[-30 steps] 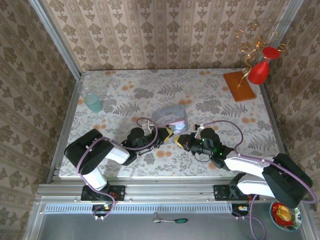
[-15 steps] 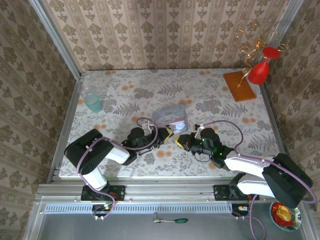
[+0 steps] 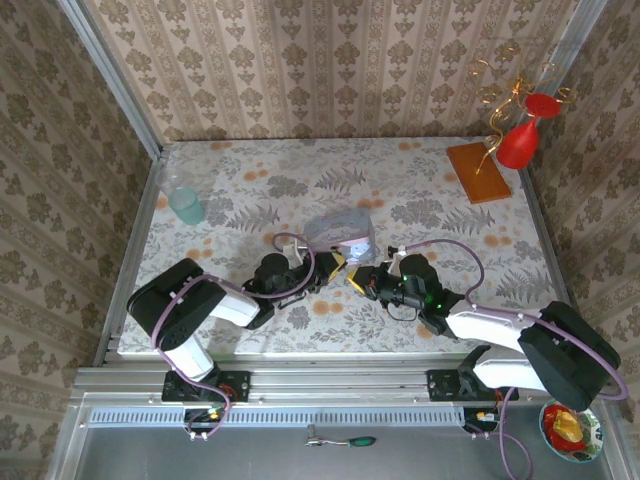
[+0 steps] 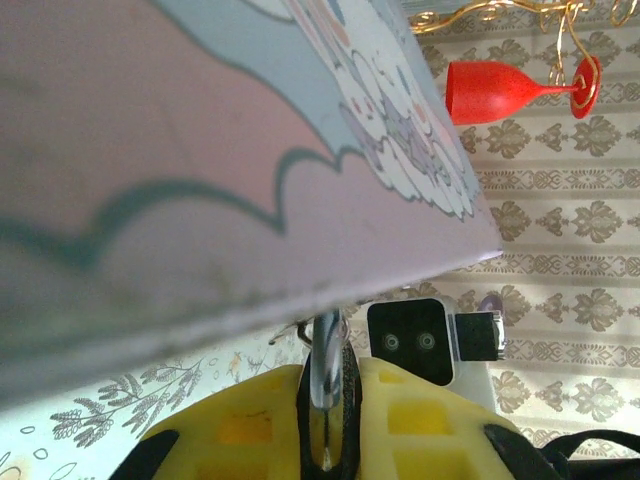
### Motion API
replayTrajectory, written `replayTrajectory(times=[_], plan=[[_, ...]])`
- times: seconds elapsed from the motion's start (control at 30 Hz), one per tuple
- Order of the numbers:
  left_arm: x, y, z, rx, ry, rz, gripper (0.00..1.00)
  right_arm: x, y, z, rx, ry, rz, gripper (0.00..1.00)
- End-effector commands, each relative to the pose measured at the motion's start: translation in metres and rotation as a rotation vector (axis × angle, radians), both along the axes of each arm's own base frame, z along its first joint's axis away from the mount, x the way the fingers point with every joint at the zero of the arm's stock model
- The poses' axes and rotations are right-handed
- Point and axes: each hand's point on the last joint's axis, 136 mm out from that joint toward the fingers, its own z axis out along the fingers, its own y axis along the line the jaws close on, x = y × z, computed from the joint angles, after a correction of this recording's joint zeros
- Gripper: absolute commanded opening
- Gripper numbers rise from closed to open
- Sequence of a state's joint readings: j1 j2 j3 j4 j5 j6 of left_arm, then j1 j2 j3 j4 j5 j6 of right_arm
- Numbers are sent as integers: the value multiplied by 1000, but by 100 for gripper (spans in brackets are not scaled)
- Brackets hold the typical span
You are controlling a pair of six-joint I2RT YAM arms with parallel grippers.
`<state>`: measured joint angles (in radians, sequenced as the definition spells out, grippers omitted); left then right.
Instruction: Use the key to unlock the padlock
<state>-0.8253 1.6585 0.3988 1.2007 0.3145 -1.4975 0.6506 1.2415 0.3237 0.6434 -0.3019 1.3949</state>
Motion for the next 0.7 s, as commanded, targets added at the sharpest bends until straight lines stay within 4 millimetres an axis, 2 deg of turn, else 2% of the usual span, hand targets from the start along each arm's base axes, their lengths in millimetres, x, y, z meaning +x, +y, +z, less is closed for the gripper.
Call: replayTrajectory(times=[0.0, 0.27, 0.67], plan=[[-23, -17, 48, -124, -83, -119, 0, 17, -2, 19, 46, -53, -45, 0], [-25, -19, 55, -134, -105, -129, 0, 25, -16, 19, 53, -50, -68, 0], [-28, -29, 72, -161, -146, -167, 0, 32, -13, 20, 61, -48, -64, 0]])
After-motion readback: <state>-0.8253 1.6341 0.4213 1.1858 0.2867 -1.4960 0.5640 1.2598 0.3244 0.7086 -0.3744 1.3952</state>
